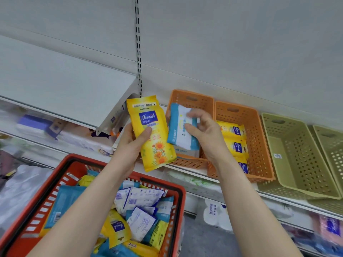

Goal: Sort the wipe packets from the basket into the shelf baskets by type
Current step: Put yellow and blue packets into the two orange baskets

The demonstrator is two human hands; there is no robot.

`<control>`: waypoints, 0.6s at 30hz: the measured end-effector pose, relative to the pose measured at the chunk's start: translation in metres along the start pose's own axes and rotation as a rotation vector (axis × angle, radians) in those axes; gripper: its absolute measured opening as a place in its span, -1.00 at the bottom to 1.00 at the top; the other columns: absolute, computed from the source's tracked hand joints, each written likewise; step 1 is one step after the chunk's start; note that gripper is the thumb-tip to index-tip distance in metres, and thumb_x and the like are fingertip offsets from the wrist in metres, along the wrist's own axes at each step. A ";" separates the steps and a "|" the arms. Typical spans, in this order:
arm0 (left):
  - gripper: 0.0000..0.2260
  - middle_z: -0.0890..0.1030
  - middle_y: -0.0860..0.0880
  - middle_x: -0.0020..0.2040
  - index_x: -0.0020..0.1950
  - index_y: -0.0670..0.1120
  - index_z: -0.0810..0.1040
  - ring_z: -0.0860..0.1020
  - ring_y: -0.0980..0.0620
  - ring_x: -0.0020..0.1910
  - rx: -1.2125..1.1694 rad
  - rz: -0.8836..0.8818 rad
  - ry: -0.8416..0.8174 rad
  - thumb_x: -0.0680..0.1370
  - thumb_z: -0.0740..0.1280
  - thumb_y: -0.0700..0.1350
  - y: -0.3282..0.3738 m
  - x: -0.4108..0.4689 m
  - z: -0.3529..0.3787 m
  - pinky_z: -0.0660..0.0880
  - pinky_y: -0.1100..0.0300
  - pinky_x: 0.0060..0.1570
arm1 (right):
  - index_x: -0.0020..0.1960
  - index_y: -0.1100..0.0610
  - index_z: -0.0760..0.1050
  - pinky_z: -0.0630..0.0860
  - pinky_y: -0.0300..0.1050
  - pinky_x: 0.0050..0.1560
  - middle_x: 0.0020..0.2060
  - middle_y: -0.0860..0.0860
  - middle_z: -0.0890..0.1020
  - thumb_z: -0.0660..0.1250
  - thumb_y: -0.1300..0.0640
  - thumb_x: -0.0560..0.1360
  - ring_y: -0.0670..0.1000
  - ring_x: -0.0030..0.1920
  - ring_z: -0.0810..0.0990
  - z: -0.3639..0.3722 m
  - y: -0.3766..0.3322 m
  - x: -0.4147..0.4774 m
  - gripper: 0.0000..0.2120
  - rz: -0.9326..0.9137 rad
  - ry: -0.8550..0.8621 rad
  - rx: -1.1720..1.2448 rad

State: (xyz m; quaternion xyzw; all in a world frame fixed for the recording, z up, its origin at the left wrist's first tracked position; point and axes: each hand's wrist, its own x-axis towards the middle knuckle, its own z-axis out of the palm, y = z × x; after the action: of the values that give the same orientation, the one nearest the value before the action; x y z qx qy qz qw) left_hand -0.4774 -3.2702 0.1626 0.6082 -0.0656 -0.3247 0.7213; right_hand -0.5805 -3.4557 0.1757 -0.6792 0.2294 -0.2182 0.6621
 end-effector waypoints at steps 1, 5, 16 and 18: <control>-0.65 0.65 -0.03 0.17 0.35 -0.03 0.42 0.68 0.02 0.04 0.004 0.009 0.010 0.57 0.34 -0.07 0.000 0.000 -0.002 0.63 0.16 -0.18 | 0.26 0.03 0.43 0.65 0.07 -0.07 0.07 -0.24 0.63 0.39 0.38 0.49 0.00 0.01 0.68 -0.003 0.000 0.001 -0.57 0.009 0.028 0.009; -0.62 0.67 0.02 0.13 0.38 -0.04 0.41 0.69 0.06 -0.03 -0.021 0.009 0.066 0.57 0.34 -0.05 -0.002 0.002 -0.014 0.61 0.17 -0.29 | 0.50 -0.06 0.20 0.65 0.05 0.02 0.21 -0.03 0.57 0.38 0.33 0.51 -0.09 0.08 0.64 -0.021 0.008 0.024 -0.31 0.083 0.243 -0.122; -0.60 0.66 0.00 0.16 0.40 -0.04 0.40 0.69 0.05 -0.01 -0.036 0.013 0.122 0.57 0.34 -0.06 -0.009 0.008 -0.029 0.62 0.18 -0.26 | 0.33 -0.10 0.27 0.63 0.14 0.02 0.18 0.03 0.54 0.36 0.35 0.42 0.08 0.11 0.62 -0.019 0.045 0.080 -0.39 0.226 0.354 -0.355; -0.61 0.66 0.00 0.16 0.39 -0.04 0.41 0.69 0.06 -0.01 -0.038 0.009 0.123 0.58 0.34 -0.06 -0.009 0.011 -0.029 0.62 0.18 -0.25 | 0.27 -0.05 0.34 0.62 0.09 0.05 0.18 0.04 0.52 0.34 0.34 0.41 0.11 0.14 0.59 -0.015 0.050 0.083 -0.48 0.252 0.356 -0.448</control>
State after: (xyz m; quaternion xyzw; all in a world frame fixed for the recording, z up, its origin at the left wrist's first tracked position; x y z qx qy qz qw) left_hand -0.4579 -3.2527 0.1438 0.6128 -0.0177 -0.2848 0.7369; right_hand -0.5246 -3.5181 0.1259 -0.7257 0.4663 -0.1940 0.4672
